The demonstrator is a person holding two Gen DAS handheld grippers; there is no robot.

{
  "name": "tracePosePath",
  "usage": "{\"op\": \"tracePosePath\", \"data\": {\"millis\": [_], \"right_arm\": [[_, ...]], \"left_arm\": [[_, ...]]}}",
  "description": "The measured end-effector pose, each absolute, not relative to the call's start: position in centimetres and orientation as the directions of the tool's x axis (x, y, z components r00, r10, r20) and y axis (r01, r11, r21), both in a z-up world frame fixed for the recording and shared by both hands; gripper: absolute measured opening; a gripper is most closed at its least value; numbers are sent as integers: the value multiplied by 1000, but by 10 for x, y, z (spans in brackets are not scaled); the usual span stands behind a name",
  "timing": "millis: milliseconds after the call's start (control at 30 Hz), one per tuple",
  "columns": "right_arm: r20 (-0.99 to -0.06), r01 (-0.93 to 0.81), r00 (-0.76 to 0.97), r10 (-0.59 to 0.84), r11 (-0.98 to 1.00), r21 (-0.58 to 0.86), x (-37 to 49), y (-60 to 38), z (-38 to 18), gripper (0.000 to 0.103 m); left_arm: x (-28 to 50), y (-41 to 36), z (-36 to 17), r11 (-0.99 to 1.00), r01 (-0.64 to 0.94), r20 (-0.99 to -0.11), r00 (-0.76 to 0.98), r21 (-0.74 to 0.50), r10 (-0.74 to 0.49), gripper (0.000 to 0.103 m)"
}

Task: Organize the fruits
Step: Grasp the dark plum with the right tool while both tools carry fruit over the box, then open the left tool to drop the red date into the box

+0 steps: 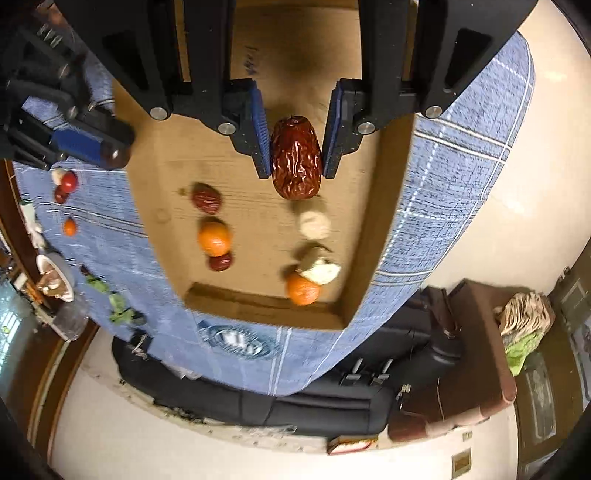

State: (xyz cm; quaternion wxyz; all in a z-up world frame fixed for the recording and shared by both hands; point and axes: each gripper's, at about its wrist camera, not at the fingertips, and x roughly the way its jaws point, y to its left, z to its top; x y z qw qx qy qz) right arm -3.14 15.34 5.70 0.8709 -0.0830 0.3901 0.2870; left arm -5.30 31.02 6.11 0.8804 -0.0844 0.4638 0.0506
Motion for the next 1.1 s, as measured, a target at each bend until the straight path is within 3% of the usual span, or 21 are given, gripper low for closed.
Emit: {"op": "tracePosePath", "data": {"millis": [367,500,667,967,1100], "right_arm": [[-791,-600,459,404,798,60,-3,198,26,25],[-795,-601,455,400,797,57,0,203,24,26],[-791,-596,444,421,798,90,2,203,23,26],[-720,-574,494,487,805,151,-16,178,54,27],[-667,-511,549,503,834,208,-27,142,67,27]], "left_arm": [[-26,320,41,981,-169,-872,490,-90,4,27],[-26,324,38,977,-181,-873,488,-114,-11,41],[-30,325,42,969,-189,-862,505,-158,-42,45],[-72,329,90,933,-223,-732,678,-283,-60,51],[-99,312,115,934,-207,-647,762,-292,-34,72]]}}
